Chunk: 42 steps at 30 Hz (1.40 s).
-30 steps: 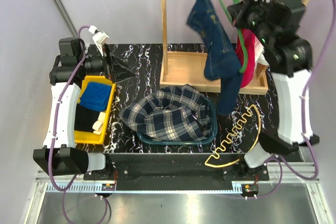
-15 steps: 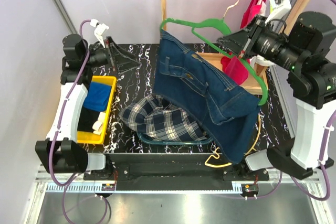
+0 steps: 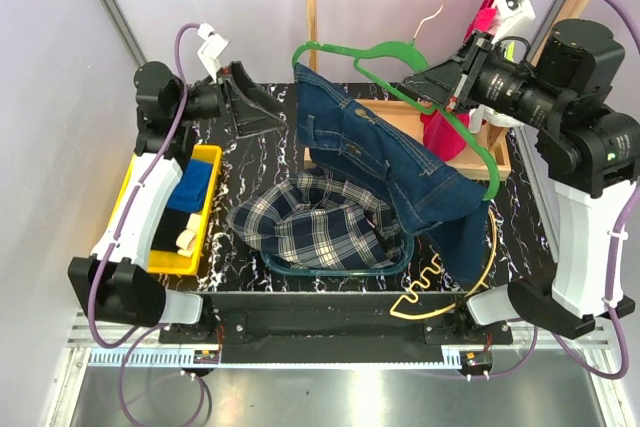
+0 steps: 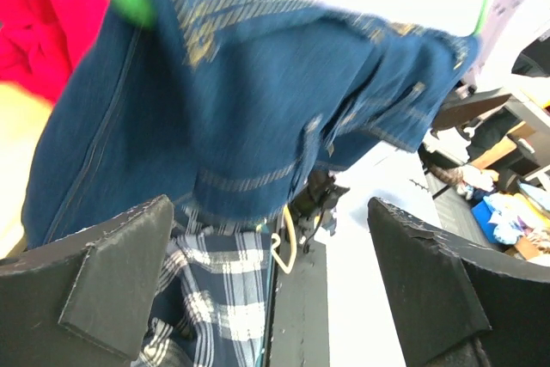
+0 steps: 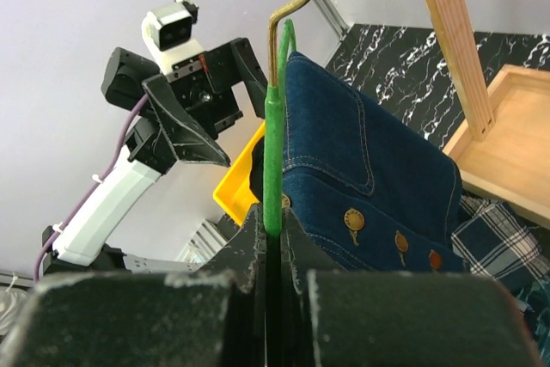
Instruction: Remove the skirt from the hanger
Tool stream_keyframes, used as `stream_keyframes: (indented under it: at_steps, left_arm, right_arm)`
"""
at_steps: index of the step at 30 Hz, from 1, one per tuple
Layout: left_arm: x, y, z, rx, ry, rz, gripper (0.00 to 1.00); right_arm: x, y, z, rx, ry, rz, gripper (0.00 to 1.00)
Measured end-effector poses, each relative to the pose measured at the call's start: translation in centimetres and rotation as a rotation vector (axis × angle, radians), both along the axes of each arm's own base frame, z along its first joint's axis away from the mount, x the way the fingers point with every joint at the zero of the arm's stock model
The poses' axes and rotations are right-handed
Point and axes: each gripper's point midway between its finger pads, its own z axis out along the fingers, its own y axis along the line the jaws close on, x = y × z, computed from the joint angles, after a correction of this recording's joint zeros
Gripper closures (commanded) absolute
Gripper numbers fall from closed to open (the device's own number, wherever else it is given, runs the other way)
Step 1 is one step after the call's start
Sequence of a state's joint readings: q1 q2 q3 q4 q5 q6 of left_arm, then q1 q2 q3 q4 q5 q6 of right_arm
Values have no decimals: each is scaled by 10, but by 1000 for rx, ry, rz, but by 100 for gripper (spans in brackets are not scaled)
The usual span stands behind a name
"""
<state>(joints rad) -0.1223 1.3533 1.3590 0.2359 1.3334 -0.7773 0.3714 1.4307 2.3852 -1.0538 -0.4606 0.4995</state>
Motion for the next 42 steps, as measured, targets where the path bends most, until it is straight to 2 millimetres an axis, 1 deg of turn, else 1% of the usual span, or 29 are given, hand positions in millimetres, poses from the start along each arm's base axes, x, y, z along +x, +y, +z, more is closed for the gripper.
stream_keyframes:
  at_steps: [2,4,9,12,19,20,22,23,24,25,26,28,31,34,37,38,40,42]
  left_arm:
    - [1,-4,4,-13,-1,-12,1]
    - [2,-12,4,-25,7,-40,1]
    - [3,-32,-7,-25,51,-98,1]
    - [7,-39,-15,-15,67,-113,1]
    - [10,-59,-22,0,77,-163,1]
    - [9,-61,-21,1,74,-169,6]
    - [9,-64,-19,-1,72,-178,22]
    - [10,-66,-17,-5,69,-182,51]
    - [10,-67,-14,-10,69,-188,73]
    - [9,-69,-11,-16,75,-196,91]
    - [9,-71,-7,-22,71,-204,100]
    - [5,-73,-1,-29,67,-224,100]
    - [-3,-71,14,-34,56,-254,100]
    - [-13,-56,42,-38,39,-281,100]
    - [-24,-36,86,-28,-59,-293,100]
    - [-27,-33,101,-26,-106,-294,100]
    - [-46,-26,136,-21,-219,-301,100]
    - [-66,-21,159,-20,-316,-303,100]
  right_arm:
    - [3,2,-4,-1,11,2,100]
    - [6,3,-7,0,21,3,100]
    - [6,4,-4,11,19,3,100]
    - [4,3,-1,18,11,3,100]
    - [-2,1,5,38,-5,3,100]
    - [-3,1,4,38,-5,3,100]
    - [-3,1,3,38,-5,3,100]
    - [-3,1,1,38,-5,3,100]
    - [-2,1,-1,38,-2,3,100]
    - [-1,2,-6,35,8,2,100]
    - [0,2,-9,32,13,1,100]
    - [4,1,-19,21,24,-11,100]
    - [11,-5,-35,-24,30,-59,100]
    - [15,-18,-51,-78,12,-131,100]
    - [12,-35,-73,-113,3,-213,100]
    - [11,-39,-79,-115,-1,-234,100]
    - [9,-44,-91,-114,-8,-261,100]
    - [8,-47,-101,-111,-14,-281,100]
